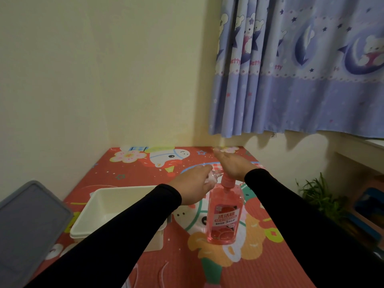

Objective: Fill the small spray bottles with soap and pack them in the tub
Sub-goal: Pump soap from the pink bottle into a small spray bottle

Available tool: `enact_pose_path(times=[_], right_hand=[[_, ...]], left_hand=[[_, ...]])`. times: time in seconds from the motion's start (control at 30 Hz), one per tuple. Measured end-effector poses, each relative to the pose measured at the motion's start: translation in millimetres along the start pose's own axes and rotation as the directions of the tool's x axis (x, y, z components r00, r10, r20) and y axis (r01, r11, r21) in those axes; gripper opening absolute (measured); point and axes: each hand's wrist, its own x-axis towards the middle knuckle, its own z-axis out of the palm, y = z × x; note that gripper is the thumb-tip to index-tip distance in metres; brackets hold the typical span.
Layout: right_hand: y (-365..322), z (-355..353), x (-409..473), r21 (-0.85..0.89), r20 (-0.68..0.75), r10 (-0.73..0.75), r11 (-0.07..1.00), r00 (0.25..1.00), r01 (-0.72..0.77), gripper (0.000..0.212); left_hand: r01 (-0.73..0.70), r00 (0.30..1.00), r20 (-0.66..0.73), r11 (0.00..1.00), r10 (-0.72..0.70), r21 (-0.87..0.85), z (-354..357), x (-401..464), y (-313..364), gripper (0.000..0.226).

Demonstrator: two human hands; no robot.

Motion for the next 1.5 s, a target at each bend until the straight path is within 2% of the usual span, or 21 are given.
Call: enact_pose_path(times=[0.1,0.23,0.53,0.67,0.77,0.93,1.07,1.23,1.33,1.5], right_hand=[[-3,-5,-1,0.022,-0.011,-0.013,1.0,1.0,0.014,0.061],[-5,-16,0,0.068,-0.053,-0.015,0.998,0.999,0.018,0.06],[4,2,5,0.084,0.003,0.018,0.996,1.0,-0.019,0.068],[-3,-11,0,0.148,-0.033,0.005,0.989,0.999,0.0,0.065],[-3,-15,0,0.149,-0.052,0.001,0.989,0.999,0.006,0.065],[5,2,5,0.111,0.004,0.022,0.994,1.0,-0.023,0.069],[3,0,6,0.095,0.002,0.029,0.995,1.0,-0.029,0.07],[0,-15,2,0.159,-0.058,0.001,0.987,0.998,0.008,0.066],[2,-6,6,0.175,-0.013,0.034,0.984,0.999,-0.031,0.07],[5,3,7,0.107,0.007,0.056,0.993,0.998,-0.057,0.076]], left_hand=[[0.002,1.0,-0.003,1.0,-0.002,-0.005,-4,1,0,0.043],[-0.007,0.999,-0.033,1.0,0.007,-0.02,-9,3,1,0.038],[0.009,1.0,0.007,1.0,-0.009,0.001,-1,0,1,0.04],[-0.018,1.0,-0.021,1.0,0.018,0.005,-10,2,1,0.031],[-0.025,0.999,-0.04,1.0,0.025,-0.003,-11,3,2,0.029],[-0.011,1.0,-0.007,1.0,0.011,-0.005,2,3,-3,0.03],[-0.006,1.0,0.006,1.0,0.006,0.007,-3,3,-2,0.04],[-0.034,0.999,-0.033,0.999,0.034,-0.013,-11,5,0,0.026],[-0.033,0.998,-0.046,0.999,0.032,-0.014,-4,4,-1,0.027],[-0.011,1.0,-0.024,0.999,0.01,-0.042,3,2,-2,0.034]])
